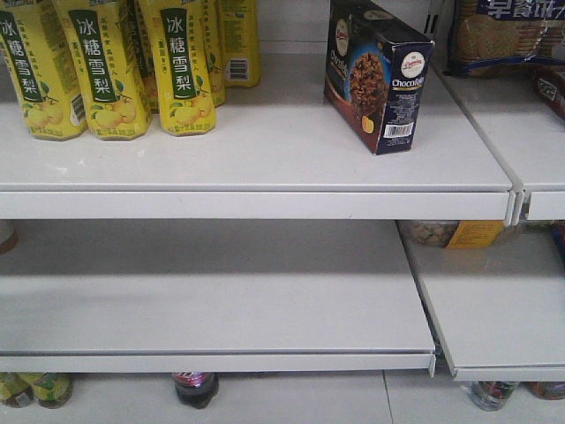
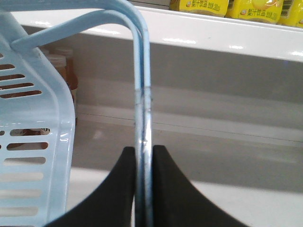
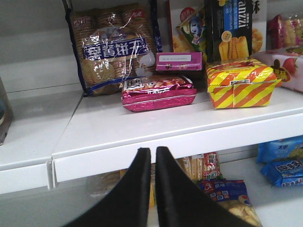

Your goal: Left arm holds basket, right arm returns cookies

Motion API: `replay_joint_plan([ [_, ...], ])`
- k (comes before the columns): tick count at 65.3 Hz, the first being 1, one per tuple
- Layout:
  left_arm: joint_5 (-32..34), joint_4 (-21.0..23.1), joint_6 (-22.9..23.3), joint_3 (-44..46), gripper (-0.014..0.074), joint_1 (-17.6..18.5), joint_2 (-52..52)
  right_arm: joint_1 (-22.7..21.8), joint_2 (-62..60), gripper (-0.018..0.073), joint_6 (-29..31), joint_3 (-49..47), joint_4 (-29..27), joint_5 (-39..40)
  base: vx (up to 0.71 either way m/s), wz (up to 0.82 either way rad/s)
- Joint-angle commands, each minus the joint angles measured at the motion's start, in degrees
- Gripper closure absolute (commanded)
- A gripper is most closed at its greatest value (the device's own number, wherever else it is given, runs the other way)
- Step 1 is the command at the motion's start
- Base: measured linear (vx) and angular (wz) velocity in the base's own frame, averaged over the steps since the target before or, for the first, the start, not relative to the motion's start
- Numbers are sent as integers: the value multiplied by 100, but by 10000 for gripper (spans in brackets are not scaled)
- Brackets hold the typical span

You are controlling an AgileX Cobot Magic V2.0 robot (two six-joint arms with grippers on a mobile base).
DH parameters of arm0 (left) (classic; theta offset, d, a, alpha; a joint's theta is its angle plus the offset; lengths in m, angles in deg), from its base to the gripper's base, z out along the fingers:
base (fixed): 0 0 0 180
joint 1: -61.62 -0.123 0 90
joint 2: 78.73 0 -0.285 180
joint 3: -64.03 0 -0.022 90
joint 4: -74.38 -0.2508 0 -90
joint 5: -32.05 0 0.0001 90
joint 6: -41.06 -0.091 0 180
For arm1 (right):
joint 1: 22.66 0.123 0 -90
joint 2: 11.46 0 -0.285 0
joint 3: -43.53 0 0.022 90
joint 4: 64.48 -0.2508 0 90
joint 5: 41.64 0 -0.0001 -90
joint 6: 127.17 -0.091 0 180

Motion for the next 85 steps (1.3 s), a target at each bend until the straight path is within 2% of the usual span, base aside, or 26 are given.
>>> replay_joint_plan([
  [1, 572, -54, -124, 176, 596, 46, -100, -6, 95, 570, 51, -126, 198, 484, 0, 0],
  [12, 572, -54, -124, 176, 596, 46, -100, -61, 95, 570, 463, -126, -212, 960, 0, 0],
  [24, 572, -54, -124, 176, 596, 46, -100, -934, 95, 570, 1211, -126, -973, 1435, 0, 0],
  [36, 572, -54, -124, 176, 596, 46, -100, -1891, 95, 570, 2517, -126, -2358, 1759, 0, 0],
  [42, 572, -54, -124, 176, 596, 46, -100, -2186, 95, 570, 3232, -91, -3003, 1927, 0, 0],
  [51, 572, -54, -124, 176, 596, 46, -100, -2527, 95, 570, 4099, 366, -3939, 2686, 0, 0],
  [60, 572, -54, -124, 176, 596, 46, -100, -2745, 95, 570, 4338, 1047, -4503, 3463, 0, 0],
  [85, 572, -54, -124, 176, 596, 46, -100, -2805, 89, 570, 4284, 2876, -4672, 5068, 0, 0],
])
